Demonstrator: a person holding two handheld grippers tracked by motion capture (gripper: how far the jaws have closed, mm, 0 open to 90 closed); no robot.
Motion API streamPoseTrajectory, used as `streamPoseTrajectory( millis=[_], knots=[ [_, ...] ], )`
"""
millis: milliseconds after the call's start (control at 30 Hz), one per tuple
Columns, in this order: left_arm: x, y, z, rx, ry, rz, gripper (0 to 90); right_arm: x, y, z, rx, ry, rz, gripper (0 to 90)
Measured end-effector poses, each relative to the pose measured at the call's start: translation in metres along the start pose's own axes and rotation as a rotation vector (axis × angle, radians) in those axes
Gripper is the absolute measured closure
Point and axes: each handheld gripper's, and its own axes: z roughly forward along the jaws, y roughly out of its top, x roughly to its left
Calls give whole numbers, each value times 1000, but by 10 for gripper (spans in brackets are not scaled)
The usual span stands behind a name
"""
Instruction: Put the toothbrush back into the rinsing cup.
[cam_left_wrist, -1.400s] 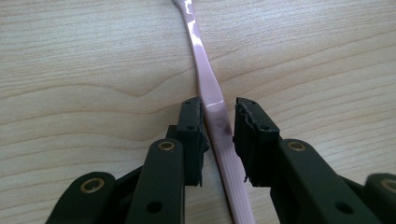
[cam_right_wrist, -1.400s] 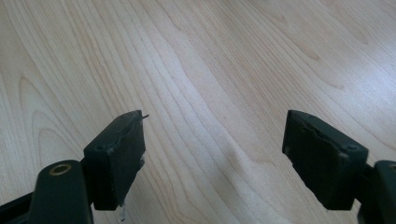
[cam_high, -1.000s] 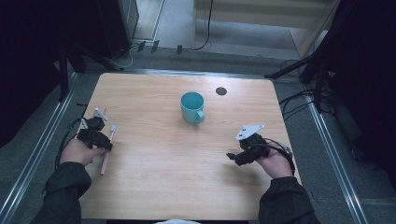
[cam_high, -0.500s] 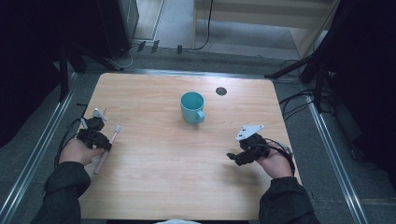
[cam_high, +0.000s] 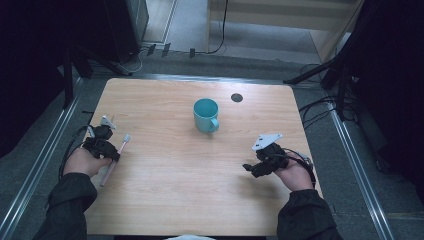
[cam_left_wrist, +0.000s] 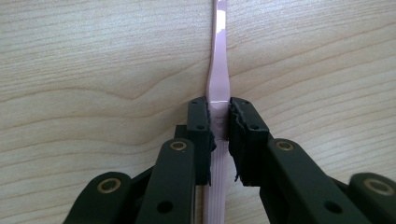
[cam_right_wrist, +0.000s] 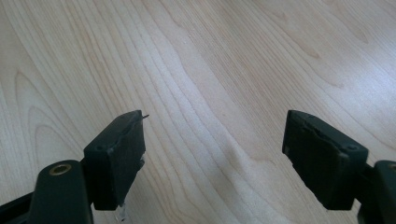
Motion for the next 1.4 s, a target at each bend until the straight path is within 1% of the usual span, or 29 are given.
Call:
streamPoseTrajectory(
  millis=[100,133,167,200,267,300,567,600,700,833,933,1000,1200,1233,1267,1300,1333,1367,1400],
  knots=[
    [0,0,-1,4,-8,0,787,0,0,0,-3,1,-1,211],
    [0,0,-3,-13,-32,-4,801,0,0,0,-2,1,-2,211],
    [0,-1,-4,-25,-34,-2,840,-1,0,0,0,2,-2,211],
    [0,-1,-6,-25,-21,2,840,0,0,0,1,2,0,212],
    [0,-1,-4,-4,-16,12,839,0,0,0,2,3,-1,211],
    [0,-1,-3,-1,-19,10,838,0,0,0,2,2,-2,211],
    [1,0,-1,-2,-26,-1,838,0,0,0,2,1,-1,211],
    [1,1,1,4,-25,13,838,0,0,0,3,1,-2,211],
    [-1,1,1,4,-24,13,838,0,0,0,2,2,-3,211],
    [-2,2,1,8,-17,26,839,0,0,0,4,1,-3,211],
    [-3,2,1,8,-18,25,840,1,0,0,5,4,-1,211],
    [-3,1,-1,-4,-28,26,839,0,0,0,2,2,0,211],
    [-5,1,-7,-21,-45,29,840,0,-1,0,2,5,-5,211],
    [-5,0,-10,-29,-54,30,839,0,-1,1,4,8,-4,212],
    [-6,0,-12,-40,-64,22,839,0,-1,1,4,9,-4,211],
    [-7,0,-14,-43,-70,29,839,0,-1,1,4,9,-3,211],
    [-7,0,-14,-43,-70,29,839,0,-1,1,5,10,-3,211],
    [-10,0,-18,-54,-56,38,839,0,-1,1,7,9,-2,211],
    [-10,0,-18,-54,-56,38,839,0,-1,1,7,9,-2,211]
  ],
)
